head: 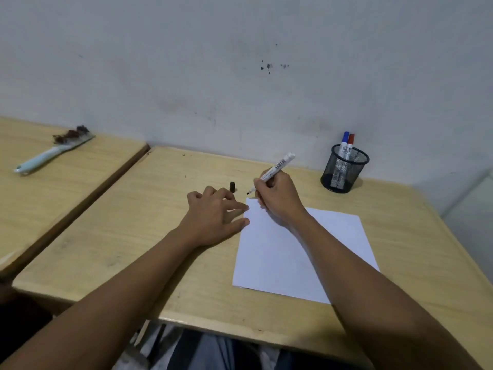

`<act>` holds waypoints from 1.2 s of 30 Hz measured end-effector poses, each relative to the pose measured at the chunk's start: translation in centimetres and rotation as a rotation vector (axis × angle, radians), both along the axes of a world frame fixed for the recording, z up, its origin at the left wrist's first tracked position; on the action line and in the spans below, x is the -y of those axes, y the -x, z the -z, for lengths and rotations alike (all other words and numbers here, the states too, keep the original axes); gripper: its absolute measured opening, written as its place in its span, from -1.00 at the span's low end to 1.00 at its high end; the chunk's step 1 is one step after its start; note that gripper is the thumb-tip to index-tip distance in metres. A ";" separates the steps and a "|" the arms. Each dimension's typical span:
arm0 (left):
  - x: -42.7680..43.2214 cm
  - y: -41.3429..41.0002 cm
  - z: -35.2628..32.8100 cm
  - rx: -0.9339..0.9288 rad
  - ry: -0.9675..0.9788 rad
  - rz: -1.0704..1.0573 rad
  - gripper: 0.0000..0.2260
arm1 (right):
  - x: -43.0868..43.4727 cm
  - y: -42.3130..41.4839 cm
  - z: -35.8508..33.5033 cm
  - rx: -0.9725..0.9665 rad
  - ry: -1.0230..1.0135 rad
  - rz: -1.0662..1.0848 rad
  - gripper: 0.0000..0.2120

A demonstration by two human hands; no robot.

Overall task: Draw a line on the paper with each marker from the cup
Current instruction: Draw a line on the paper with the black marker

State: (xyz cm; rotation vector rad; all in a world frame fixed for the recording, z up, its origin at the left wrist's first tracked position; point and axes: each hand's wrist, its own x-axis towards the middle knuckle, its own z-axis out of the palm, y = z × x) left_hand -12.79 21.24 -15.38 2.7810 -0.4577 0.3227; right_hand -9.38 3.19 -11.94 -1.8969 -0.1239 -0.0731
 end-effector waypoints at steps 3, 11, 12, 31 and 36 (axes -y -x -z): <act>-0.1 0.0 0.2 -0.035 0.020 0.012 -0.51 | 0.2 -0.8 1.3 0.022 0.027 0.016 -0.83; 0.0 0.0 -0.3 -0.082 0.002 0.032 -0.36 | 0.4 -1.9 2.8 0.088 0.121 0.026 -0.78; 0.0 0.0 -0.3 -0.083 0.005 0.033 -0.36 | 0.4 -1.9 2.9 0.095 0.135 0.026 -0.77; 0.0 -0.1 0.0 -0.079 0.078 0.018 -0.32 | 0.4 -2.3 3.2 0.109 0.274 0.037 -0.72; 0.0 0.1 -0.1 -0.080 0.010 0.018 -0.31 | 0.3 -1.8 2.8 0.125 0.218 0.049 -0.76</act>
